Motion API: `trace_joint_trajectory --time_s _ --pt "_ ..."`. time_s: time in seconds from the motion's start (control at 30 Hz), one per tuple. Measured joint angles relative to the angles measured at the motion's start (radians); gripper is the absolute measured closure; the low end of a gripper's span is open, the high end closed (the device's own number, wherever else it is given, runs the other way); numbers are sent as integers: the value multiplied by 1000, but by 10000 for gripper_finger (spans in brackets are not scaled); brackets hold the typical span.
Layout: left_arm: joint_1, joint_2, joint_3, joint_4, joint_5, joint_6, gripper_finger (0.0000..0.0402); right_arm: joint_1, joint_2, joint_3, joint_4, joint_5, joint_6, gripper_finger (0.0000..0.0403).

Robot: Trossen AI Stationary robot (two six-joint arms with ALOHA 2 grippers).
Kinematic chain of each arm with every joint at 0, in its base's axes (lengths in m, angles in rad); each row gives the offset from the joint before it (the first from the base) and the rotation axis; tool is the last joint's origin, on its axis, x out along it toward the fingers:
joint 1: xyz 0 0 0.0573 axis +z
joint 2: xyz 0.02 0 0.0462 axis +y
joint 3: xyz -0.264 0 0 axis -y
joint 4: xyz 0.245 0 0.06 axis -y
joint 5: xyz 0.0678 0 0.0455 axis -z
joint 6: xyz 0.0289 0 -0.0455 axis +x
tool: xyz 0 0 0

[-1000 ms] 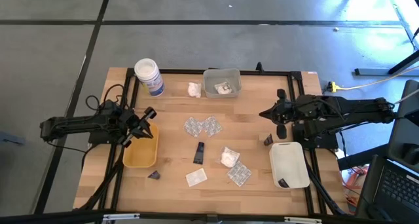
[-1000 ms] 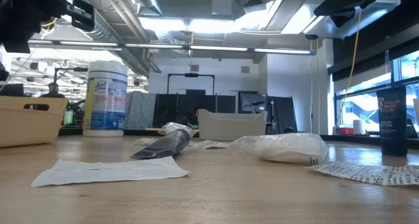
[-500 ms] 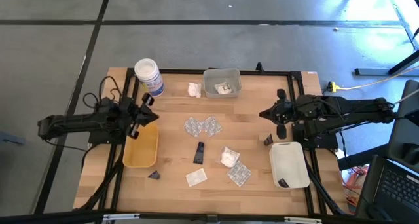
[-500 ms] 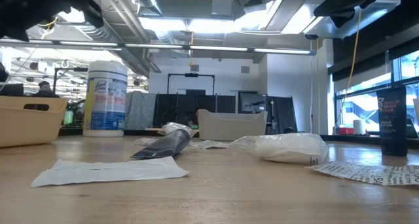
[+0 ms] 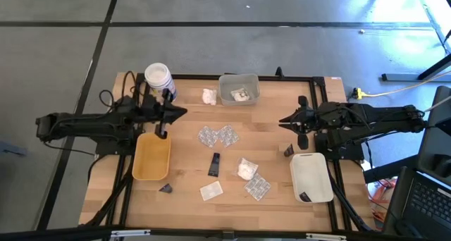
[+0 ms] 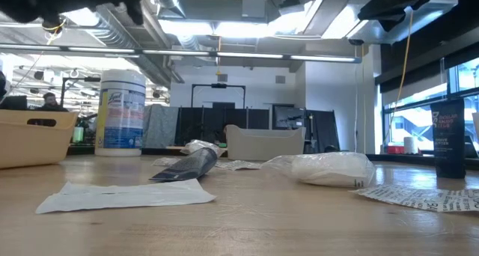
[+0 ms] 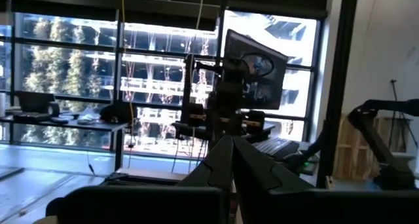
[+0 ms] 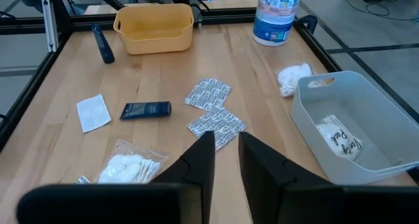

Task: Pick & Place Travel size toiletries
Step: Put the white bandage pack into the yellow bin

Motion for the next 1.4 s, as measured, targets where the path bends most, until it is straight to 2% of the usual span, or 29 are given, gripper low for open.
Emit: trace_joint_trajectory --time_s 0.1,0.2,0.33,0.43,0.57,0.77,0.97,1.23,1.4 --pt "0 80 77 -21 -9 15 374 0 0 0 0 0 0 323" --pt "0 170 163 -110 -23 60 342 0 0 0 0 0 0 318" --pt "0 292 261 -232 -107 64 296 0 0 0 0 0 0 312" --pt "2 367 297 -311 -144 65 277 0 0 0 0 0 0 308" --pt "2 430 306 -427 -159 56 272 0 0 0 0 0 0 302" --pt "26 475 307 -560 -237 -89 286 0 0 0 0 0 0 295" --pt "60 526 307 -576 -238 -126 293 0 0 0 0 0 -1 287" --pt "61 598 307 -659 -237 -265 247 0 0 0 0 0 -1 276" --pt "61 632 307 -706 -196 -294 226 0 0 0 1 0 -1 269"
